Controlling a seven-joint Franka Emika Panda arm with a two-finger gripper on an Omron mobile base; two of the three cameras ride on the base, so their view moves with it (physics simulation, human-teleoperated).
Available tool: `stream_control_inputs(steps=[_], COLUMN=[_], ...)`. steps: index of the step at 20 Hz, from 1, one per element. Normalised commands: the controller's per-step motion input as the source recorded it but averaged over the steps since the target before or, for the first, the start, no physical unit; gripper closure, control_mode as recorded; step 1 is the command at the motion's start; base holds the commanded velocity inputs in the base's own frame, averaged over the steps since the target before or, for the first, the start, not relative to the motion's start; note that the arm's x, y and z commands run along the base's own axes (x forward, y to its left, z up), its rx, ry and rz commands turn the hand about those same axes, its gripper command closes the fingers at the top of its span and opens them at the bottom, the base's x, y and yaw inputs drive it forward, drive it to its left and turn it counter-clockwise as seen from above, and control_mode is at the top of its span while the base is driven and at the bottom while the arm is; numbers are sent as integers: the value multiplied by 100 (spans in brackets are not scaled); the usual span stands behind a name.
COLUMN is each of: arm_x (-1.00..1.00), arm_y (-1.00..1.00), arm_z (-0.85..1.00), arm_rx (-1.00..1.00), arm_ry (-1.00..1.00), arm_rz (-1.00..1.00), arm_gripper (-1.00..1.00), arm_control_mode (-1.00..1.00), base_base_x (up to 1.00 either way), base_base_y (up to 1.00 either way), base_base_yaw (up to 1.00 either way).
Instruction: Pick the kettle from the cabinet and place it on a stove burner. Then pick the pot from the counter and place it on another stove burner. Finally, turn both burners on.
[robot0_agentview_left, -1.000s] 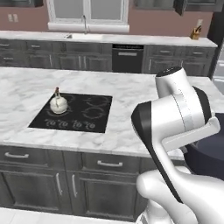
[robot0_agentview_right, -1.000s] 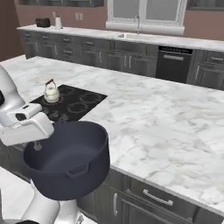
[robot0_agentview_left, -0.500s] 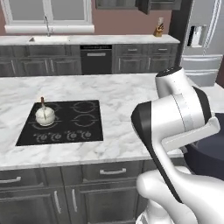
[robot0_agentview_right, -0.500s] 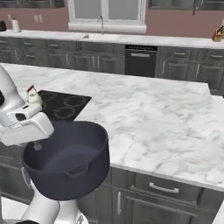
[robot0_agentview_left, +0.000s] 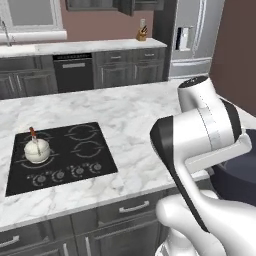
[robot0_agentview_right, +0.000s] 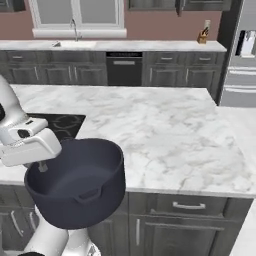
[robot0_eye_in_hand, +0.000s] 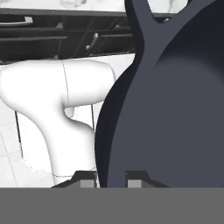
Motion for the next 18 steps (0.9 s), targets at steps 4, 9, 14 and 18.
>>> stream_control_inputs(steps=[4,9,14,18], arm_x=[0,0,0,0], arm_y=[0,0,0,0], arm_z=[0,0,0,0], arm_rx=[0,0,0,0], arm_ry=[0,0,0,0], arm_rz=[0,0,0,0], arm_gripper=[100,100,100,100], arm_control_mode=[100,100,100,100], base_base_x=[29,18,2,14], base_base_y=[56,62,28,17], base_base_yaw=[-32,-4,11,15])
